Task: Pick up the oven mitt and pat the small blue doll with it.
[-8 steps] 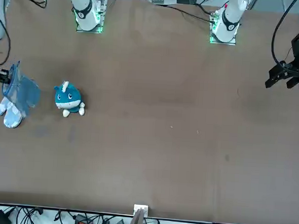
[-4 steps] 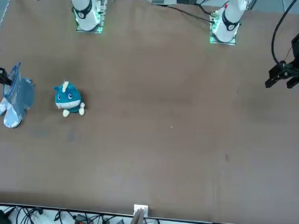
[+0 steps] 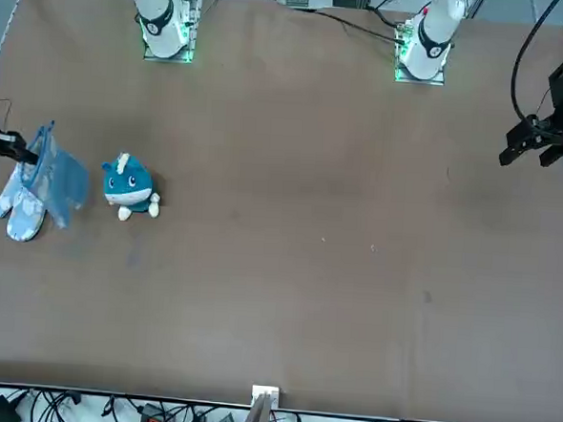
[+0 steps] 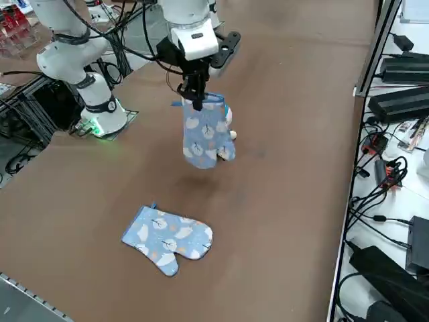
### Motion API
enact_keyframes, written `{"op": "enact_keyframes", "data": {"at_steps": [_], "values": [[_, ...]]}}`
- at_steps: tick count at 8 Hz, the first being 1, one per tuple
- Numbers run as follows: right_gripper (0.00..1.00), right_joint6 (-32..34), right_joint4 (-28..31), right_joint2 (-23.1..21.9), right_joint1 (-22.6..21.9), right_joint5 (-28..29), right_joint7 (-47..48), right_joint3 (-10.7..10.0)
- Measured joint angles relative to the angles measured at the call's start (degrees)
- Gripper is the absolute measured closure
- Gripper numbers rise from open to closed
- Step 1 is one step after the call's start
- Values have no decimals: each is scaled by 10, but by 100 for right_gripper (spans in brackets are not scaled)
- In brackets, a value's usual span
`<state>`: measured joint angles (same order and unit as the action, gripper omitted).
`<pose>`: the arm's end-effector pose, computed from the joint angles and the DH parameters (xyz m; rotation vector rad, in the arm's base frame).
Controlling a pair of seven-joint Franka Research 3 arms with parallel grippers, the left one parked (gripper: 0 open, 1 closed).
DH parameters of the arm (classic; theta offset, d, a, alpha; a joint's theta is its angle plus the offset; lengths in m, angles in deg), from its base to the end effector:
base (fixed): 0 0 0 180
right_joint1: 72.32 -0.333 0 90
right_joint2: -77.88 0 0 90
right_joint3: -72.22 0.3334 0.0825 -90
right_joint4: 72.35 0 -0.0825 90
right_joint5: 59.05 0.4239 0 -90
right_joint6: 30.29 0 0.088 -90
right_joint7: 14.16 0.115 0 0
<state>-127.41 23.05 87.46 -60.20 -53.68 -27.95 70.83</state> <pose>0.6240 -0.1391 0.4926 -3.0190 0.0197 0.1700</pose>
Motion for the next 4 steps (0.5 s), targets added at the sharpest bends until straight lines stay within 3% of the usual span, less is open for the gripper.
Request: {"op": "enact_keyframes", "data": {"at_steps": [4], "values": [[97, 5, 0, 1, -22, 43, 25, 2]]}}
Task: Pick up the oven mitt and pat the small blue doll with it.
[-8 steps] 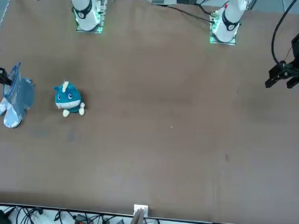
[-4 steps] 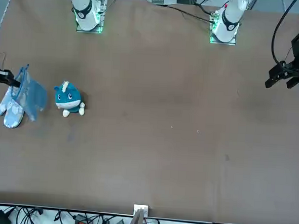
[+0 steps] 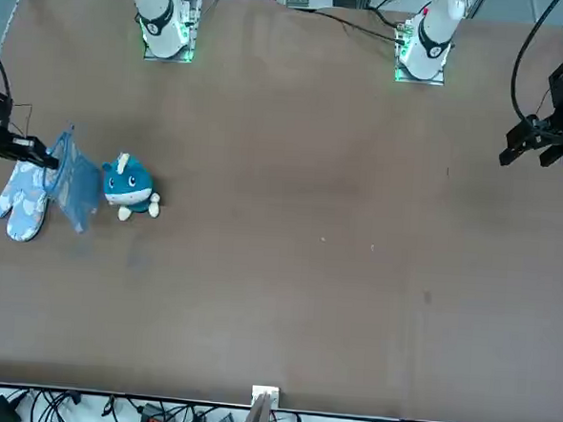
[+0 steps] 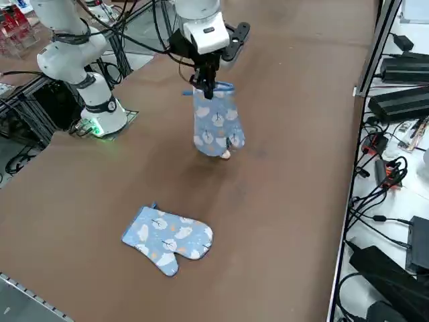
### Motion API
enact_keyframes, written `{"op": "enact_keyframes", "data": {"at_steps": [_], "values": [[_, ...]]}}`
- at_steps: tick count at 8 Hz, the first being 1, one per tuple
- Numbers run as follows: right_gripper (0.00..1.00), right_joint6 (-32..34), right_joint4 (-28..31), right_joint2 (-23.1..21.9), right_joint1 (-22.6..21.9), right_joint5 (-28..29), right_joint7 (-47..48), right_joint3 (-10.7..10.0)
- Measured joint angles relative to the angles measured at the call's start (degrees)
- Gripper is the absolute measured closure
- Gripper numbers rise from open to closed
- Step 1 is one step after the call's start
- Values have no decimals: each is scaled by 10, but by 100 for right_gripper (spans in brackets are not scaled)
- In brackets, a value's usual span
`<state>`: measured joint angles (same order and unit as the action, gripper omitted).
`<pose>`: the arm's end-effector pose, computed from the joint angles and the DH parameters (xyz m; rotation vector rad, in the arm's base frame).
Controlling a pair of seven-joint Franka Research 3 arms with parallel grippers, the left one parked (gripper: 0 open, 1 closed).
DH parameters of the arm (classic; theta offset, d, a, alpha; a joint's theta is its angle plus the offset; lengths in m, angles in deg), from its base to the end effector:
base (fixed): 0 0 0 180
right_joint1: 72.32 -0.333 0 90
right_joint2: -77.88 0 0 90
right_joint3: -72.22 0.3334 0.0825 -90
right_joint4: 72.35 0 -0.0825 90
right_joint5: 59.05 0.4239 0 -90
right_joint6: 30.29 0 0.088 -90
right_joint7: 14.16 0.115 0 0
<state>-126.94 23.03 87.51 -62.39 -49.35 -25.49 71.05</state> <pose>0.6302 -0.1050 0.4926 -2.9487 0.0411 0.1643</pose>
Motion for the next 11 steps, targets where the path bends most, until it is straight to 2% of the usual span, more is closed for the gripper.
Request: {"op": "enact_keyframes", "data": {"at_steps": [3, 7, 11], "values": [[97, 6, 0, 3, -7, 37, 29, 0], [97, 6, -3, 3, 4, 29, 37, -12], [97, 17, -29, 16, 8, 24, 75, -12]]}}
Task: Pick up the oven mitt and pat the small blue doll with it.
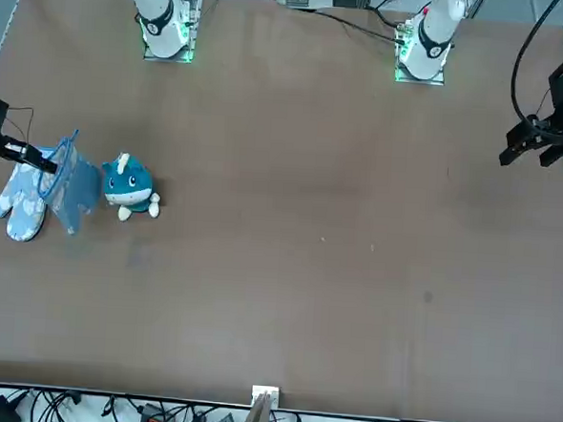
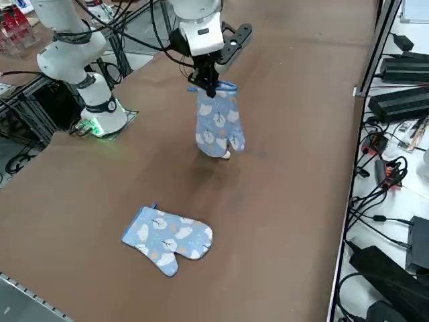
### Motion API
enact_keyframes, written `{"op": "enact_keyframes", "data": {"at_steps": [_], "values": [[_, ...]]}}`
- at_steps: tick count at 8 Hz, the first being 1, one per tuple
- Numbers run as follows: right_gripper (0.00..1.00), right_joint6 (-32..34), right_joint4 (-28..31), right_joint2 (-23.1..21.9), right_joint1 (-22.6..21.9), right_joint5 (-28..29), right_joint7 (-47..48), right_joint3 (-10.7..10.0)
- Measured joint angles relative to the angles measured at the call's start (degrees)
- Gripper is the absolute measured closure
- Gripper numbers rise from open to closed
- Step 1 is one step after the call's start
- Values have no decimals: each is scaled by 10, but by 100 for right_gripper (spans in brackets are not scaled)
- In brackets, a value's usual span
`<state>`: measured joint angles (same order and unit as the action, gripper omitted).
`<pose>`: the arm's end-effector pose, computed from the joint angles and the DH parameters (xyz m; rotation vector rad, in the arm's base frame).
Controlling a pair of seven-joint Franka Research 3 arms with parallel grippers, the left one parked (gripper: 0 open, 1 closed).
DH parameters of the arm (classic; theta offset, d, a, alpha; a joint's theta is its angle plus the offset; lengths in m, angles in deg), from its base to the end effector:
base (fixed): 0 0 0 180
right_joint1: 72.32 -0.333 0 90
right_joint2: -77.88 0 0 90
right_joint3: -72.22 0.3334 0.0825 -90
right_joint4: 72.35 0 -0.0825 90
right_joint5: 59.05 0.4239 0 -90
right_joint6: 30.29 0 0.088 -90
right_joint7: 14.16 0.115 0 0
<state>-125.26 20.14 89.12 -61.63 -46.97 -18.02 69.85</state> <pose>0.6360 -0.1227 0.4986 -2.9022 0.2836 0.1773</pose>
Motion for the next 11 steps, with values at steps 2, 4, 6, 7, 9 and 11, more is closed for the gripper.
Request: {"op": "enact_keyframes", "data": {"at_steps": [2, 4, 6, 7, 9, 11], "values": [[97, 36, -1, 8, 8, 0, 17, -1], [97, 57, -1, 13, 7, 0, 38, 1], [97, 58, -2, 19, 6, 1, 42, 1], [97, 58, -2, 23, 6, 5, 44, 1], [97, 55, -13, 35, 6, 26, 68, 2], [97, 49, -46, 50, 6, 28, 77, 3]]}}
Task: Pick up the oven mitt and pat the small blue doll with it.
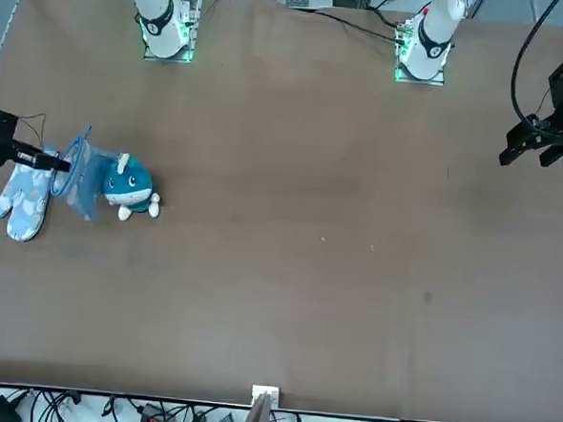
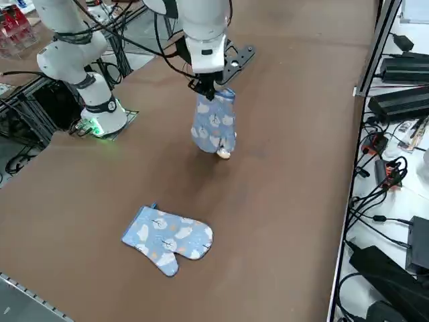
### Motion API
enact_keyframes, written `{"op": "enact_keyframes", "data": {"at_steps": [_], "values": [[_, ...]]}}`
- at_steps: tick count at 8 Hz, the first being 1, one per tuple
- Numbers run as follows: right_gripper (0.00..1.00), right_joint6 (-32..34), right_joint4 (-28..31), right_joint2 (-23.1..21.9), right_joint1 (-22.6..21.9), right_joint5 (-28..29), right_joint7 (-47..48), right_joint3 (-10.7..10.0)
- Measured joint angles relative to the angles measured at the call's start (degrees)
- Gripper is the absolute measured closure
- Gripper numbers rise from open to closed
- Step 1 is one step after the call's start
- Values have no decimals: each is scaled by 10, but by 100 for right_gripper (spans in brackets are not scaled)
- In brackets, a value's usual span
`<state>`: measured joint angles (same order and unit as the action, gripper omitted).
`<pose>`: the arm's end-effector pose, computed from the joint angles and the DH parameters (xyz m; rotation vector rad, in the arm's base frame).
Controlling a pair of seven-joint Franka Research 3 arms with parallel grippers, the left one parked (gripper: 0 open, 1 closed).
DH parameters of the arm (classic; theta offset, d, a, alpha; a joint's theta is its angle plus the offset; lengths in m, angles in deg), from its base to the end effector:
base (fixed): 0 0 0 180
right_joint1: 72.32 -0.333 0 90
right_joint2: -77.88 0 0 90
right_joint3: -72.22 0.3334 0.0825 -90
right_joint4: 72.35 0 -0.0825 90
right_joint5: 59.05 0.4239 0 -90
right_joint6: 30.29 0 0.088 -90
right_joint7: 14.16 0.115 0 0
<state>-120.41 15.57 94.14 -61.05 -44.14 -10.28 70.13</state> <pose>0.6515 -0.1219 0.4767 -2.8168 0.4741 0.3209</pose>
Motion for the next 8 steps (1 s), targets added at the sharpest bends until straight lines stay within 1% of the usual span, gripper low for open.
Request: {"op": "enact_keyframes", "data": {"at_steps": [2, 4, 5, 7, 8], "values": [[97, -29, -18, 7, 2, 0, 2, -1], [97, -32, -28, 8, 3, 1, 7, -1], [97, -21, -32, 7, 3, -6, 9, -1], [97, 29, -35, 3, 4, -33, 10, -2], [97, 46, -35, 3, 4, -36, 14, -2]]}}
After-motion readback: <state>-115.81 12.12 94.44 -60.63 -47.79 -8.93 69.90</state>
